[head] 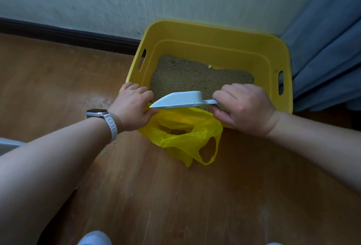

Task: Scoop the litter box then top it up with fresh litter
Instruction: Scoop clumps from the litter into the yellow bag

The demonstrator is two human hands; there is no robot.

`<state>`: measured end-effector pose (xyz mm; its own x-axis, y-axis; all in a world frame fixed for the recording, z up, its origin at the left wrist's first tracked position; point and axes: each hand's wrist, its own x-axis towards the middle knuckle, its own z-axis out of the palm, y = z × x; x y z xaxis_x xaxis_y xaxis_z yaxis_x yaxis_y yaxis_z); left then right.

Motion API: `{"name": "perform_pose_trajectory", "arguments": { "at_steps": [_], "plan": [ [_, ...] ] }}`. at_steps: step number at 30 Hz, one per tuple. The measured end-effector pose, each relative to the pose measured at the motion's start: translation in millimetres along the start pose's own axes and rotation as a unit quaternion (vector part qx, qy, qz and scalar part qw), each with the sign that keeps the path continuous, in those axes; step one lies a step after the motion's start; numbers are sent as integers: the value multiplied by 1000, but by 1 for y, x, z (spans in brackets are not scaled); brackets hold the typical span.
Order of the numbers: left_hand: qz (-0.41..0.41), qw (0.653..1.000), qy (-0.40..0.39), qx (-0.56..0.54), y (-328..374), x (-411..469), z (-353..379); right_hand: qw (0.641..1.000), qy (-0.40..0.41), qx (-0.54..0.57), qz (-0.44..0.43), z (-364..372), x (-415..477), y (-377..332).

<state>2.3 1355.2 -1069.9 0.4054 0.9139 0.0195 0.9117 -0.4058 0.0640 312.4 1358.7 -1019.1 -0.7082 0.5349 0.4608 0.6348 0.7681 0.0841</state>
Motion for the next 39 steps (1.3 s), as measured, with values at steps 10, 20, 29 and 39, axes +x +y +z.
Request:
{"name": "perform_pose_trajectory", "arguments": {
  "at_steps": [10, 20, 29, 39],
  "plan": [
    [-6, 1000, -4, -2, -2, 0, 1, 963, -151, 105, 195, -4, 1, -8],
    [-7, 1000, 1, -5, 1, -1, 1, 991, -134, 26, -4, -1, -12, 6],
    [-3, 1000, 7, -13, 0, 1, 1, 995, -85, 6, -45, -3, -21, 12],
    [-3, 1000, 8, -16, 0, 0, 0, 883, -237, 229, 334, -1, -10, 14]
  ]
}}
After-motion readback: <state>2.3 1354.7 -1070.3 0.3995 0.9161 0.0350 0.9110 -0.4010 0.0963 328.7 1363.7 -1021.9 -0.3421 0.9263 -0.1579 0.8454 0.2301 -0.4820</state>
